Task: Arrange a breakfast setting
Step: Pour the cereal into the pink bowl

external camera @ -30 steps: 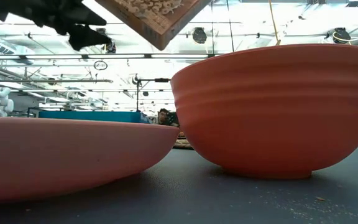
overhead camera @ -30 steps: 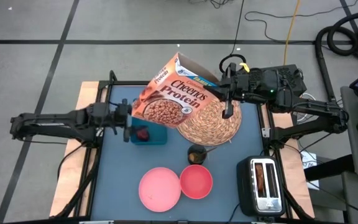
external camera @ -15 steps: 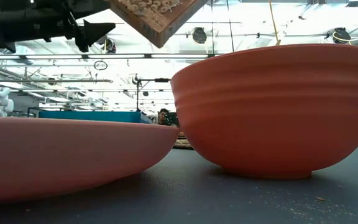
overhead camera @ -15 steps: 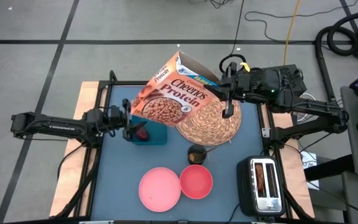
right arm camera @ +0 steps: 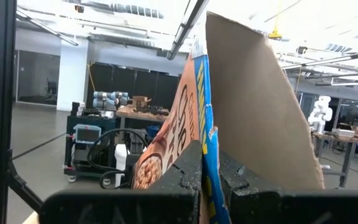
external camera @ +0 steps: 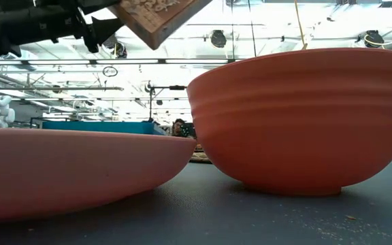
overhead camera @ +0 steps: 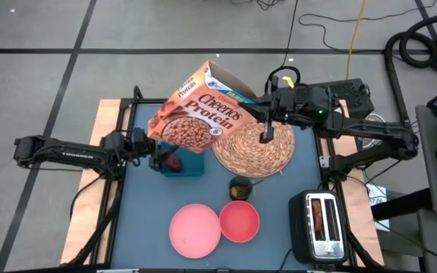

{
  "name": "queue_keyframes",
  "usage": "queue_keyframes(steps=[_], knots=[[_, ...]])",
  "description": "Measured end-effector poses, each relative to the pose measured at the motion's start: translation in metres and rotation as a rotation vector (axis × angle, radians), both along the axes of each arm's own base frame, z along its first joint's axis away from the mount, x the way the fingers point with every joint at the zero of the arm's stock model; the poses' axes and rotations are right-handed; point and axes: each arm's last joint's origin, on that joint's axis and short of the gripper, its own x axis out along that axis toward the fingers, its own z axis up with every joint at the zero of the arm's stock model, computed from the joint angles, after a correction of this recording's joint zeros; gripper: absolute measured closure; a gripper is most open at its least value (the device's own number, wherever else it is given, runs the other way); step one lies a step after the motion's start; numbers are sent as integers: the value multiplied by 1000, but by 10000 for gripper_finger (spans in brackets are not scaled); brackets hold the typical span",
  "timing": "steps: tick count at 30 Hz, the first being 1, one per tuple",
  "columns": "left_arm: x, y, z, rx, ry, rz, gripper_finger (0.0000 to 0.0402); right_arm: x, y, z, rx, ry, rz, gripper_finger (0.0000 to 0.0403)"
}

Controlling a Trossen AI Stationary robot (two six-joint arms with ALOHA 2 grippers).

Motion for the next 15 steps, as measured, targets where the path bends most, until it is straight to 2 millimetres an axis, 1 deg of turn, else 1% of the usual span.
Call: queue_keyframes(steps=[8, 15], knots=[[0, 0, 0, 2, -2, 0, 73, 15, -2, -8, -8, -3, 26, 403], [-2, 0, 6, 48, -55, 17, 73, 29, -2, -14, -49, -43, 20, 403]])
